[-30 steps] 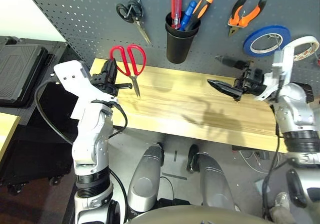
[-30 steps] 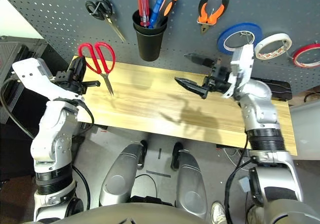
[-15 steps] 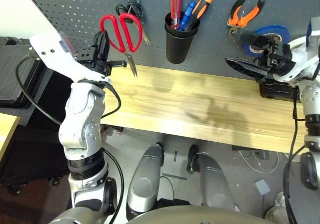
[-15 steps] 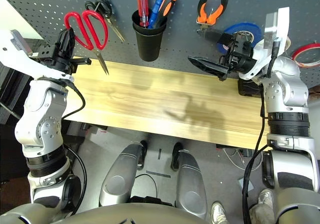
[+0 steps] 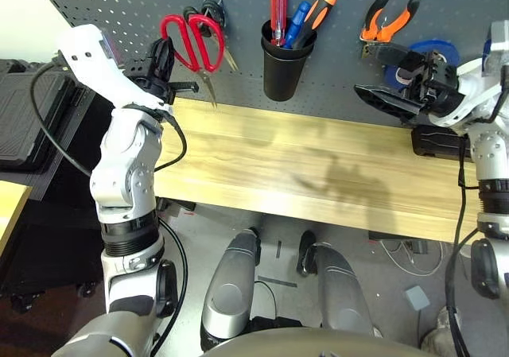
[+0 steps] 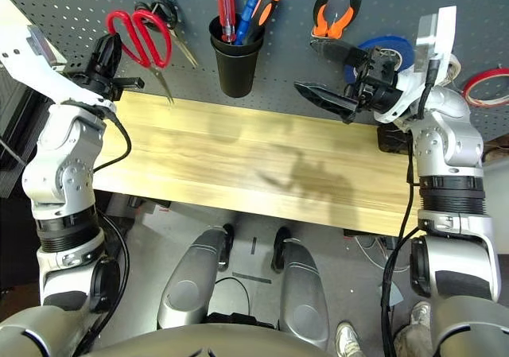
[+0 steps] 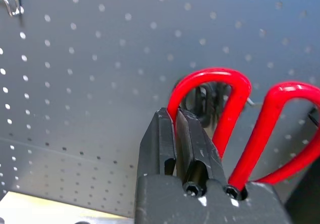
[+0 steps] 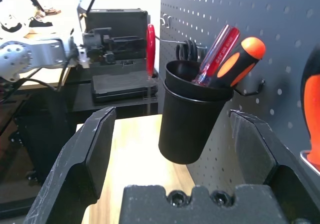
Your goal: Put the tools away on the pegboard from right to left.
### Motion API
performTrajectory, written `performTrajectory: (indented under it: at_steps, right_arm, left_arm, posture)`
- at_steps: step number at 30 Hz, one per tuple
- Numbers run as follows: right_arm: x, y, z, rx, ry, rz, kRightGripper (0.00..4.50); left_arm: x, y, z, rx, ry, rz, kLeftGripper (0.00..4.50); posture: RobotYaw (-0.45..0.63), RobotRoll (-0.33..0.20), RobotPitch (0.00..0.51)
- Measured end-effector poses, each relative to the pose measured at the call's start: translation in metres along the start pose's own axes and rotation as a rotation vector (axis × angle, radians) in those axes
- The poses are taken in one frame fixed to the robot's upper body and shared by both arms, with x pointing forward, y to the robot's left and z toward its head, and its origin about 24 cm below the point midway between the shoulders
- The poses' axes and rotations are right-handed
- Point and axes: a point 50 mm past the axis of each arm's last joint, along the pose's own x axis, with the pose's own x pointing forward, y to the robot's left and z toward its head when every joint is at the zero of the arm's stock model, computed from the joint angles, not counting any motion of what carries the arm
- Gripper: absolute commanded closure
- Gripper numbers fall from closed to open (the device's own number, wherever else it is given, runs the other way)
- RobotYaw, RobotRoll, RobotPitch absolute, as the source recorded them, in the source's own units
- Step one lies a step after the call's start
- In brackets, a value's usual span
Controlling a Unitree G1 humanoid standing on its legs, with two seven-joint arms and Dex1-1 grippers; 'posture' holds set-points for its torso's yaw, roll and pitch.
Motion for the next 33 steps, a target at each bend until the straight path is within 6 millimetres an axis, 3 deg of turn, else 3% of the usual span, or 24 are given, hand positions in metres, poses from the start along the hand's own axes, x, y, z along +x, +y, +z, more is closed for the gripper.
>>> performTrajectory:
  at_steps: [4, 14, 26, 33]
  right_arm:
    - [0.002, 0.001, 0.0, -0.002, -0.004, -0.004, 0.0]
    - [0.005, 0.002, 0.0, -0.012, -0.008, -0.014, 0.0]
    - [0.011, 0.009, -0.004, -0.005, -0.017, -0.002, 0.0]
    - [0.011, 0.011, -0.005, -0.004, -0.019, -0.008, 0.0]
  left_arm:
    - [0.009, 0.009, -0.007, -0.003, 0.015, 0.032, 4.46]
    - [0.013, 0.01, -0.013, -0.013, 0.013, 0.032, 4.46]
    - [0.054, -0.002, -0.026, -0.024, 0.035, 0.019, 4.46]
    - [0.051, -0.001, -0.037, -0.004, 0.067, 0.006, 2.02]
  posture:
    - [0.26, 0.0, 0.23]
    - [0.27, 0.0, 0.235]
    - [0.24, 0.0, 0.217]
    - [0.23, 0.0, 0.209]
